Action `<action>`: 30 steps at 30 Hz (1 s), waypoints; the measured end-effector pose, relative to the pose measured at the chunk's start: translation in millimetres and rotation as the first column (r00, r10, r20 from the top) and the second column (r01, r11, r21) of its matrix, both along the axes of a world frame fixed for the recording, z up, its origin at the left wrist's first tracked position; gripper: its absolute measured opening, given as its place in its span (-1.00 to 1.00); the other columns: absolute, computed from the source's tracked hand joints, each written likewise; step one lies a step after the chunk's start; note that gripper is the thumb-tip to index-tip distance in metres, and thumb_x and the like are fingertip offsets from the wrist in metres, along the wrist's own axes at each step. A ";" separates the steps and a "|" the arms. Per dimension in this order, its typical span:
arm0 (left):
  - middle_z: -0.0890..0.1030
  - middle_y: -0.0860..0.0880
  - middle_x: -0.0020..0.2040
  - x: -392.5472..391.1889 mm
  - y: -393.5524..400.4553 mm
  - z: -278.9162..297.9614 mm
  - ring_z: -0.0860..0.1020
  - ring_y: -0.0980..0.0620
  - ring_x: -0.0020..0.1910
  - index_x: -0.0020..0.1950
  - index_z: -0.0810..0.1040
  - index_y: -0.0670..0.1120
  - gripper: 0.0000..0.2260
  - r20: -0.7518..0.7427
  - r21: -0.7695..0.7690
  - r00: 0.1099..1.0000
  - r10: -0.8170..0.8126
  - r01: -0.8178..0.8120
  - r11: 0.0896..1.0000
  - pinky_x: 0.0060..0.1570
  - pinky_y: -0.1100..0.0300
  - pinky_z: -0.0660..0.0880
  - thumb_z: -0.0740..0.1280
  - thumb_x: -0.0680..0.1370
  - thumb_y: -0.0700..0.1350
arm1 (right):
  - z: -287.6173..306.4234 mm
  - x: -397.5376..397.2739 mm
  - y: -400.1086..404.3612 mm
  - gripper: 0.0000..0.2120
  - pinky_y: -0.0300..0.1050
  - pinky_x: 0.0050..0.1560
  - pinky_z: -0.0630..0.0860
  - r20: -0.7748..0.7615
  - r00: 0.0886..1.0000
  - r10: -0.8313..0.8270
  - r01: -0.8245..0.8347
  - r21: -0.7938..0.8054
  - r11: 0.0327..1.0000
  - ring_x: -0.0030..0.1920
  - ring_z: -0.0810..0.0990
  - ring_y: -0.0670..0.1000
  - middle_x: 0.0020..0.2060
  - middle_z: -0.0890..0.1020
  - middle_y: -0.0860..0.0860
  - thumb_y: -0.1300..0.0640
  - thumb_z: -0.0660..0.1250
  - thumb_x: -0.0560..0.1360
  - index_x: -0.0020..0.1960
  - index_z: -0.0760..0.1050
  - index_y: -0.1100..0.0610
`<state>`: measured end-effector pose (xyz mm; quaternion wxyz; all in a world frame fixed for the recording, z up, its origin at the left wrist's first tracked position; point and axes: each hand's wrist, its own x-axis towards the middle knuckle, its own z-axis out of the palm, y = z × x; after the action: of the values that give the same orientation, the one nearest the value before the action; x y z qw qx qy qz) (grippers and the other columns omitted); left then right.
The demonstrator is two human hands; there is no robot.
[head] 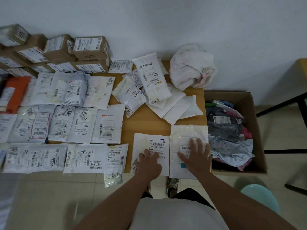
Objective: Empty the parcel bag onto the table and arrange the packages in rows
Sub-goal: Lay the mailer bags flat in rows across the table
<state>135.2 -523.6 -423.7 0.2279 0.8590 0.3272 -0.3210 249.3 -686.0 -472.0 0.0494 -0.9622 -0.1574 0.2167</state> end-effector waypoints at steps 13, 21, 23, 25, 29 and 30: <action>0.20 -0.08 0.31 4.1 2.8 4.1 0.21 -0.15 0.32 0.31 0.35 0.09 -0.65 -0.078 -0.082 0.997 -0.003 -0.004 0.997 0.30 -0.24 0.31 0.25 0.52 -0.01 | -2.1 -7.2 -6.0 -0.12 0.49 0.09 0.43 0.023 1.000 0.010 -0.011 0.028 1.000 0.34 0.37 0.43 0.39 0.42 0.15 -0.57 -0.08 0.36 0.42 0.32 0.01; 0.25 -0.09 0.29 6.1 3.9 6.3 0.26 -0.14 0.29 0.27 0.40 0.05 -0.70 -0.061 -0.090 0.998 0.013 -0.018 0.996 0.29 -0.18 0.29 0.24 0.53 -0.02 | 0.7 -8.8 -0.6 -0.21 0.51 0.20 0.31 0.065 0.998 0.021 -0.025 0.063 0.998 0.42 0.27 0.33 0.41 0.39 0.16 -0.44 0.07 0.34 0.42 0.28 0.01; 0.30 -0.09 0.26 6.7 6.6 6.9 0.30 -0.12 0.25 0.24 0.40 0.02 -0.74 -0.009 -0.026 1.000 -0.007 0.006 1.000 0.25 -0.11 0.33 0.19 0.55 -0.04 | 5.1 -7.7 6.4 -0.27 0.48 0.22 0.31 0.098 0.995 0.034 -0.044 0.102 0.994 0.42 0.29 0.31 0.39 0.40 0.18 -0.36 0.09 0.36 0.40 0.28 0.03; 0.35 -0.10 0.23 6.8 11.1 6.6 0.34 -0.10 0.20 0.21 0.40 0.00 -0.76 0.063 0.037 0.998 -0.017 0.014 0.999 0.20 -0.03 0.36 0.17 0.56 -0.04 | 8.8 -6.9 13.6 -0.31 0.46 0.24 0.30 0.111 0.992 0.055 -0.069 0.127 0.990 0.42 0.30 0.30 0.38 0.41 0.18 -0.31 0.10 0.38 0.39 0.28 0.04; 0.40 -0.08 0.20 6.3 21.7 5.0 0.38 -0.07 0.17 0.19 0.44 -0.02 -0.76 0.149 0.079 0.989 0.006 -0.018 0.997 0.17 0.03 0.39 0.18 0.56 -0.01 | 11.6 -2.8 29.6 -0.34 0.44 0.29 0.27 0.098 0.988 0.123 -0.137 0.155 0.978 0.45 0.25 0.28 0.38 0.39 0.16 -0.26 0.10 0.38 0.38 0.28 0.05; 0.40 -0.08 0.19 5.9 24.2 4.2 0.38 -0.07 0.18 0.20 0.45 -0.02 -0.76 0.169 0.078 0.985 0.026 -0.040 0.996 0.18 0.03 0.39 0.18 0.56 0.00 | 14.3 -2.3 34.4 -0.34 0.42 0.29 0.27 0.081 0.989 0.125 -0.137 0.168 0.976 0.45 0.25 0.28 0.38 0.40 0.16 -0.25 0.10 0.38 0.39 0.30 0.05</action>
<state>141.1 -499.3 -419.6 0.2249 0.8860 0.3337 -0.2302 247.0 -651.6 -457.7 0.1130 -0.9487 -0.2404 0.1713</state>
